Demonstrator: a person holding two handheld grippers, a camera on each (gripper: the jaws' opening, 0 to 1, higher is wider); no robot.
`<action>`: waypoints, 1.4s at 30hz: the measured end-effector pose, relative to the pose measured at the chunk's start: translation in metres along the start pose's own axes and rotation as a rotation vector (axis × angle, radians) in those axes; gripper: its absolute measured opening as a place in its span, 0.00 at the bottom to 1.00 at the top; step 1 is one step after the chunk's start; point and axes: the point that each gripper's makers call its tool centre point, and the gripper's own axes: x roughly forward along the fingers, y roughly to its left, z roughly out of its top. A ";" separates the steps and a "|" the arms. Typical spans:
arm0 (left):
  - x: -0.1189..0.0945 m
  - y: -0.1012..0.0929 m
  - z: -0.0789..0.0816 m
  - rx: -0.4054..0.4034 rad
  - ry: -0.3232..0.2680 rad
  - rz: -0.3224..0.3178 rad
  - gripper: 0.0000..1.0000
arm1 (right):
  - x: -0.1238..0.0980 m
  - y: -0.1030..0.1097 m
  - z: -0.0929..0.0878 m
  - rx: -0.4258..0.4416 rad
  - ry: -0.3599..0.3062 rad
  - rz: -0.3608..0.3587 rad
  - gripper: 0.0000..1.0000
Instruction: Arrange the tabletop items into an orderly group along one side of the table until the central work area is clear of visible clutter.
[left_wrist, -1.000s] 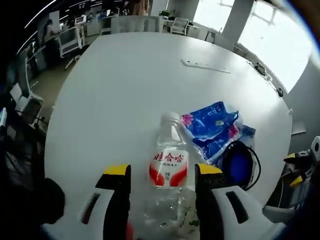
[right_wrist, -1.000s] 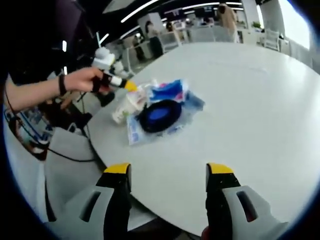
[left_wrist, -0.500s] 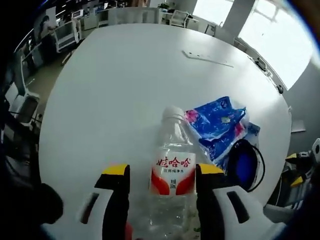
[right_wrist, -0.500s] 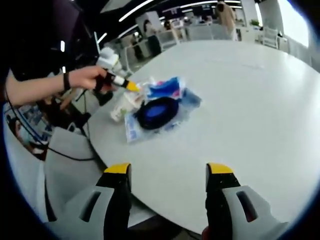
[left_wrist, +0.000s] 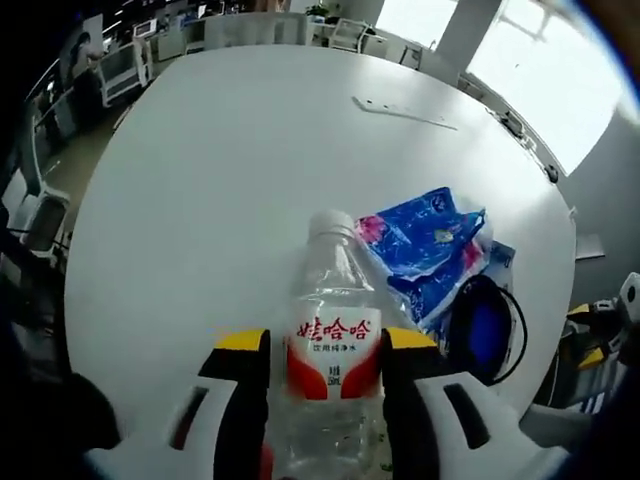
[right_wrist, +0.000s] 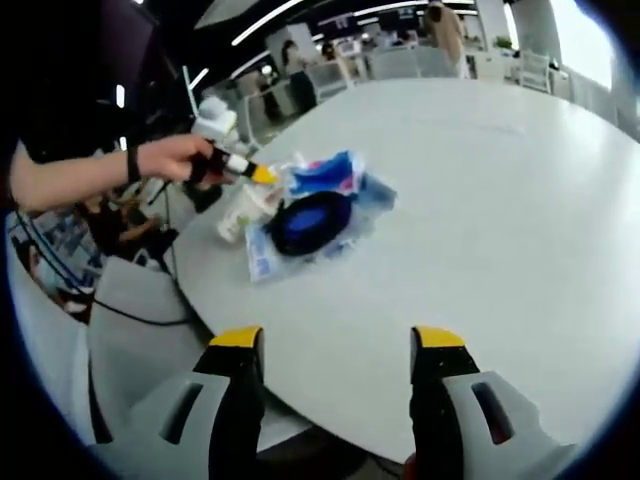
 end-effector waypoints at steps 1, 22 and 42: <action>0.000 -0.001 0.000 0.003 -0.003 -0.007 0.39 | 0.000 0.000 -0.001 0.002 0.000 -0.001 0.57; -0.009 0.018 -0.004 -0.009 -0.013 0.010 0.38 | 0.000 0.002 -0.007 0.020 0.004 -0.007 0.55; 0.005 0.019 -0.006 0.045 0.049 0.035 0.42 | -0.004 0.002 -0.012 0.027 0.009 -0.019 0.54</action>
